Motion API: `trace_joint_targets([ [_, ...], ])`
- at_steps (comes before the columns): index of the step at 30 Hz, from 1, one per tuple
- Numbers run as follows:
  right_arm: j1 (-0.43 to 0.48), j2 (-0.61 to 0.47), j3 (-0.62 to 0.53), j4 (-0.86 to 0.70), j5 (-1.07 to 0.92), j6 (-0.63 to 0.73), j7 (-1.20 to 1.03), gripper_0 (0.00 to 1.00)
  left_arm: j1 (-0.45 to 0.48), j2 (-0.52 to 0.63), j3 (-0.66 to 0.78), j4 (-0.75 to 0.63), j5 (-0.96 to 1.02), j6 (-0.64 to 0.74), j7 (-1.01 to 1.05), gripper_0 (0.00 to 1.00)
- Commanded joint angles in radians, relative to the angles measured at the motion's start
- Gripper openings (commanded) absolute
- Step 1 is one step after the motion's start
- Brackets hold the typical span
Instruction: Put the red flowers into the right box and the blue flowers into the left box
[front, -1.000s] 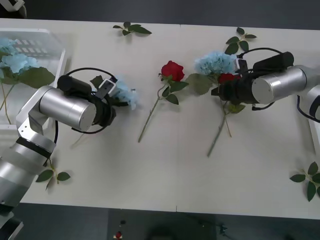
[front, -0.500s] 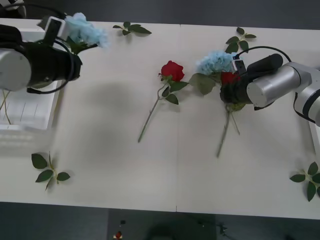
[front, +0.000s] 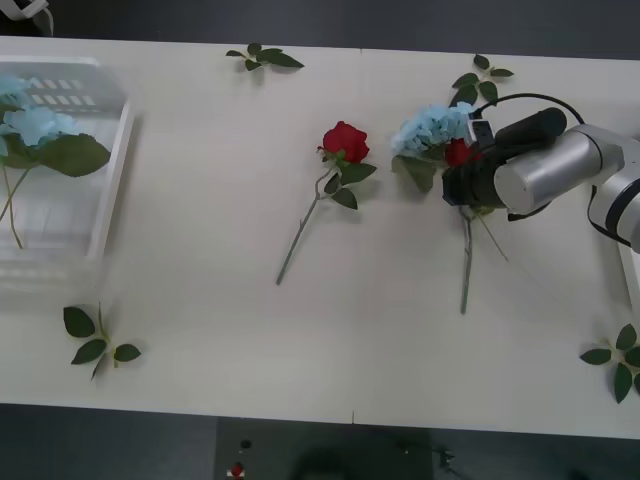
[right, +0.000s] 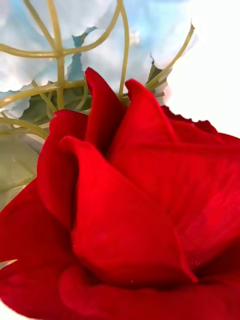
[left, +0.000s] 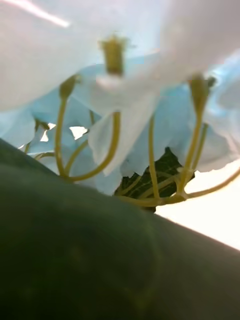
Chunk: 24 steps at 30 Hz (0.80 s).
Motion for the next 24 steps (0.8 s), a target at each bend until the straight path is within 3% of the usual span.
trace_joint_targets([
  [1,-0.007,-0.004,-0.022,-0.012,0.003,-0.004,-0.047,0.00,0.015,0.055,0.003,0.096,0.014,-0.069,-0.118,0.00],
  [3,-0.007,-0.014,-0.032,-0.027,-0.003,-0.004,-0.051,0.00,0.015,0.064,0.005,0.131,0.016,-0.090,-0.150,0.02],
  [4,-0.007,-0.024,-0.038,-0.037,-0.006,-0.004,-0.055,0.00,0.015,0.067,0.005,0.143,0.016,-0.096,-0.160,0.13],
  [5,-0.005,-0.034,-0.044,-0.049,-0.017,-0.004,-0.056,0.00,0.015,0.070,0.005,0.154,0.017,-0.104,-0.164,0.39],
  [6,-0.007,-0.040,-0.045,-0.057,-0.028,-0.004,-0.056,0.00,0.015,0.070,0.005,0.158,0.017,-0.107,-0.164,0.50],
  [7,-0.007,-0.059,-0.051,-0.075,-0.051,-0.003,-0.056,0.00,0.015,0.072,0.005,0.163,0.022,-0.106,-0.167,0.72],
  [10,-0.005,-0.091,-0.053,-0.112,-0.086,-0.001,-0.056,0.00,0.013,0.072,0.002,0.162,0.042,-0.107,-0.170,0.96],
  [11,-0.005,-0.103,-0.053,-0.127,-0.100,-0.001,-0.056,0.00,0.012,0.072,0.002,0.160,0.065,-0.106,-0.174,1.00],
  [18,-0.005,-0.195,-0.055,-0.208,-0.178,0.000,-0.059,0.00,-0.045,0.072,0.014,0.100,0.198,0.060,-0.186,1.00],
  [24,-0.005,-0.252,-0.056,-0.264,-0.214,0.016,-0.061,0.00,-0.166,0.070,0.005,0.065,0.370,0.230,-0.204,1.00],
])
